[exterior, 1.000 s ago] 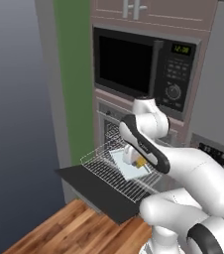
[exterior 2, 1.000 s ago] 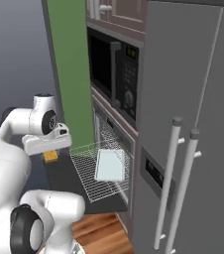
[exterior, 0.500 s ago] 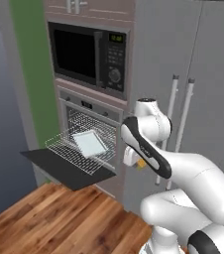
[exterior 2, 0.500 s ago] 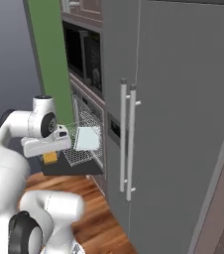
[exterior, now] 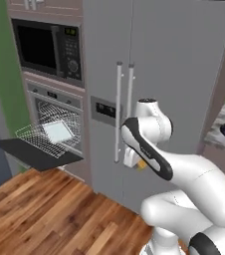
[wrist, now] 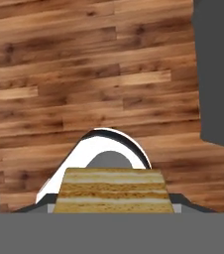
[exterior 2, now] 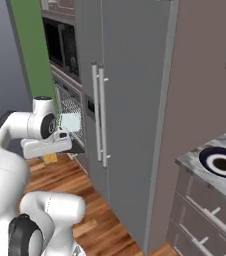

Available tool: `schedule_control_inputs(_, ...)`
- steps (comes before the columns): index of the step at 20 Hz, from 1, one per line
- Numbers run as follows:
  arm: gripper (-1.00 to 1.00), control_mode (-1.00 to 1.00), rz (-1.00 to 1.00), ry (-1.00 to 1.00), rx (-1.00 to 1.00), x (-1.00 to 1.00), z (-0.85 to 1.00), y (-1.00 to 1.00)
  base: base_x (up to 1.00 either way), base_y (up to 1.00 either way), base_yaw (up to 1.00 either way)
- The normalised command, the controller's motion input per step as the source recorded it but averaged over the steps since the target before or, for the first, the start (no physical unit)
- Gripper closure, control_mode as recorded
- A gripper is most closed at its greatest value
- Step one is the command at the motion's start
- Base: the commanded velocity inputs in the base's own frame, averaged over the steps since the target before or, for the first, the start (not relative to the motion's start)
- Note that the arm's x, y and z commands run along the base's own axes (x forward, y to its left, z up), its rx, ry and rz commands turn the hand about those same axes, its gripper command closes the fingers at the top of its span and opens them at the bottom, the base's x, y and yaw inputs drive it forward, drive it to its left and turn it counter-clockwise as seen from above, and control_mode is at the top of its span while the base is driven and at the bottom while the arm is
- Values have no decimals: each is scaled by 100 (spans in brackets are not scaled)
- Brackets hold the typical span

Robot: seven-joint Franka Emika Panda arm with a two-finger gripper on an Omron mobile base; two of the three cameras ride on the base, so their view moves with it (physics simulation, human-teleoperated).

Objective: Take the baked cake out of the oven and place it on the plate for cooling. Then close the oven door.

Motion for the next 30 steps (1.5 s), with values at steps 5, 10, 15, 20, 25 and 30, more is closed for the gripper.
schedule_control_inputs(5, 100, 100, 0, 0, 0, 0, 0, 0, 19, -97, -23)
schedule_control_inputs(10, 100, 100, 0, 0, 0, 0, 0, 0, 24, -100, -28)
schedule_control_inputs(15, 100, 100, 0, 0, 0, 0, 0, 0, 0, -100, -31)
schedule_control_inputs(20, 100, 100, 0, 0, 0, 0, 0, 0, 8, -68, -44)
schedule_control_inputs(25, 100, -100, -9, 0, 0, 9, 0, 0, 28, -7, -39)
schedule_control_inputs(30, 100, -100, -36, 0, 0, 73, -1, 1, 0, 0, 0)
